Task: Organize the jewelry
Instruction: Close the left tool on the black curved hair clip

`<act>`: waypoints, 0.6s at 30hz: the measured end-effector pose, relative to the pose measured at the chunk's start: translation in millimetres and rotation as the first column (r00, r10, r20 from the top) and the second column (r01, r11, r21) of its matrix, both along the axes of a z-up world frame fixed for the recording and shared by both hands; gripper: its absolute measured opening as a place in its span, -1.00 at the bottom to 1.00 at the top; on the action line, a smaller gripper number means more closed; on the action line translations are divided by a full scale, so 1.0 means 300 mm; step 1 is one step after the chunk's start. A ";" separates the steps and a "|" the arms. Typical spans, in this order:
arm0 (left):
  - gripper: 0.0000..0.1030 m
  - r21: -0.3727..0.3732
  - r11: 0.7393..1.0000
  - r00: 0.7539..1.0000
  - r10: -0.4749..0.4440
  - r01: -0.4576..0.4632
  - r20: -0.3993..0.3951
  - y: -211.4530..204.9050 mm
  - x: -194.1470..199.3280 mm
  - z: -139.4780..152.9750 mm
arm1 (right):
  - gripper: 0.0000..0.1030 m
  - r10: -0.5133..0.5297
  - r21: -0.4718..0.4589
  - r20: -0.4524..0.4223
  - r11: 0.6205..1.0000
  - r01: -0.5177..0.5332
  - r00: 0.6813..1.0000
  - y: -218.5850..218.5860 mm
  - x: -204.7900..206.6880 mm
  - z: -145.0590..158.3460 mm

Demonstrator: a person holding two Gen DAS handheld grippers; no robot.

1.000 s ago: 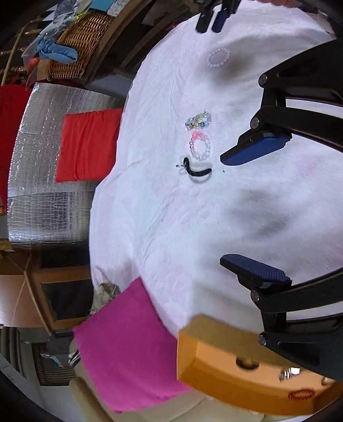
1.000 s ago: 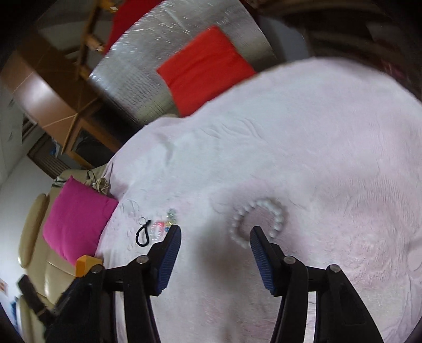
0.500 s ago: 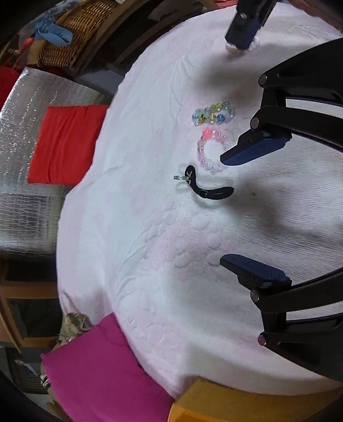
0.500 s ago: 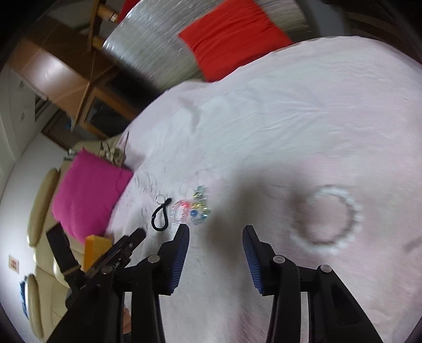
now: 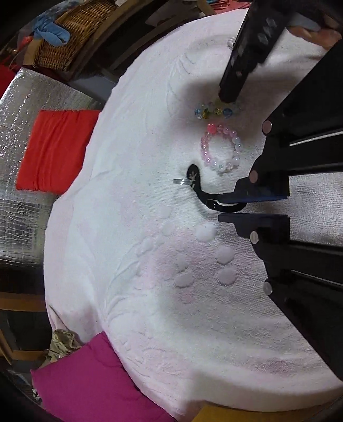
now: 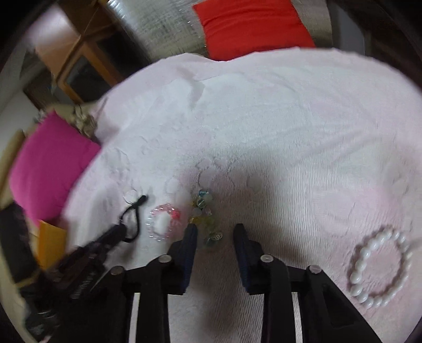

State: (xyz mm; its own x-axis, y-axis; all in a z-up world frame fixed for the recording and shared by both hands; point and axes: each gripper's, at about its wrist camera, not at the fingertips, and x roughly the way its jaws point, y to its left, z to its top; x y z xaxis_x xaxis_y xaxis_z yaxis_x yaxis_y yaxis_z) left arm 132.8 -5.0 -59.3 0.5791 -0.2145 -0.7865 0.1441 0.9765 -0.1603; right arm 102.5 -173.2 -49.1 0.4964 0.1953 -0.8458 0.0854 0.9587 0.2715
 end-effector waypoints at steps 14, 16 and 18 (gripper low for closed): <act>-0.88 -0.036 0.999 0.999 0.012 -0.010 0.032 0.075 -0.037 0.052 | -0.87 -0.010 -0.010 0.012 1.000 0.010 1.000 -0.096 -0.102 0.090; -0.88 -0.064 0.998 1.000 0.015 -0.013 0.019 0.090 -0.029 0.051 | -0.87 -0.032 0.023 0.013 0.999 0.032 0.999 -0.126 -0.107 0.097; -0.83 -0.095 0.995 1.000 0.011 -0.010 0.011 0.094 -0.023 0.051 | -0.87 -0.048 0.077 0.014 0.996 0.047 0.999 -0.155 -0.113 0.099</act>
State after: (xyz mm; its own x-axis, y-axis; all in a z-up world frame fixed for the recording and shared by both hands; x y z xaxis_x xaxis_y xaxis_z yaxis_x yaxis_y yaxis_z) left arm 125.9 23.1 -44.1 0.5909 -0.2815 -0.7560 0.1364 0.9585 -0.2502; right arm 68.4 -219.6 -19.4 0.5199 0.2350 -0.8213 0.1250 0.9301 0.3453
